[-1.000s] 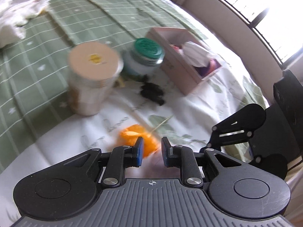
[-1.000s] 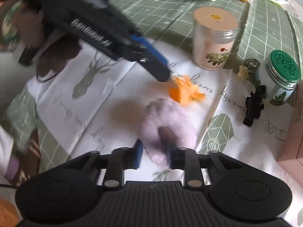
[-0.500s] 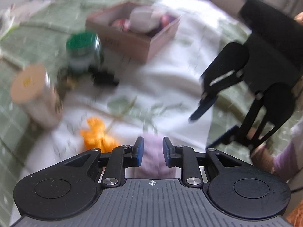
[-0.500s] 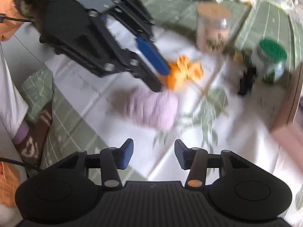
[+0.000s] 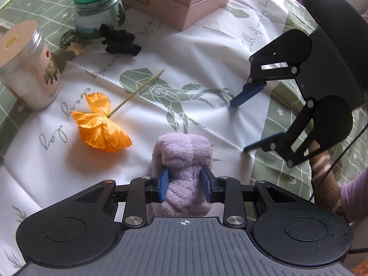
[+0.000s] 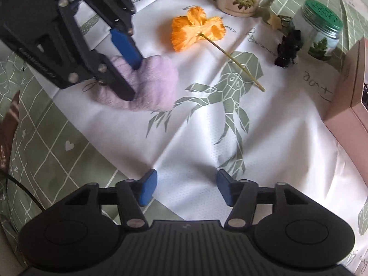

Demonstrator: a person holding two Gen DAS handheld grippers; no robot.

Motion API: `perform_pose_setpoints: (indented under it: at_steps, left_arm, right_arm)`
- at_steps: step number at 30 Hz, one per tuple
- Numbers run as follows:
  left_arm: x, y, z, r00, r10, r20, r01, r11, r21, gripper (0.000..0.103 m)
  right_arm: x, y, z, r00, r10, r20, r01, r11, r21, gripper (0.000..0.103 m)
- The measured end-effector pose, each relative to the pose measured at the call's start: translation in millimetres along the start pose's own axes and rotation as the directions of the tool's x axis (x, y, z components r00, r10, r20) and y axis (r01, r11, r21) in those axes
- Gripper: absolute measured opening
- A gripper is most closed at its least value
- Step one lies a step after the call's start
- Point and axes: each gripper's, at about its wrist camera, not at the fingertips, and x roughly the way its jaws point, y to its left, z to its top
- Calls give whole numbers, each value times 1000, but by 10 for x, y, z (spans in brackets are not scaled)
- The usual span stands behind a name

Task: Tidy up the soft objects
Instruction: 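Grasp the orange paper flower with the right gripper while the left holds the scrunchie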

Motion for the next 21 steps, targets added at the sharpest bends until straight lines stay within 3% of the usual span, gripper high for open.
perform_pose_setpoints:
  at_steps: [2, 6, 9, 14, 16, 18, 21]
  left_arm:
    - [12, -16, -1, 1000, -3, -1, 3, 1000, 9, 41]
    - [7, -44, -19, 999, -36, 4, 36, 999, 6, 59]
    - [-5, -73, -52, 1000, -26, 13, 25, 999, 33, 60]
    - [79, -22, -131, 989, 148, -26, -144, 982, 120, 60]
    - [45, 106, -141, 988, 155, -9, -155, 986, 59, 59]
    - [-37, 240, -128, 993, 114, 32, -113, 993, -34, 59]
    - [-151, 346, -105, 992, 48, 115, -37, 995, -95, 55]
  right_arm:
    - [15, 22, -22, 1000, -3, 13, 3, 1000, -2, 68]
    - [40, 87, -68, 999, -5, 38, 5, 1000, 6, 76]
    - [43, 103, -83, 999, -3, 52, 3, 1000, 6, 81]
    - [58, 118, -81, 999, -4, 53, 5, 1000, -12, 85]
    - [47, 121, -92, 998, -4, 55, 5, 1000, -12, 85]
    - [41, 127, -108, 998, -7, 62, 8, 1000, -10, 86]
    - [37, 138, -136, 997, -12, 80, 12, 1000, -6, 88]
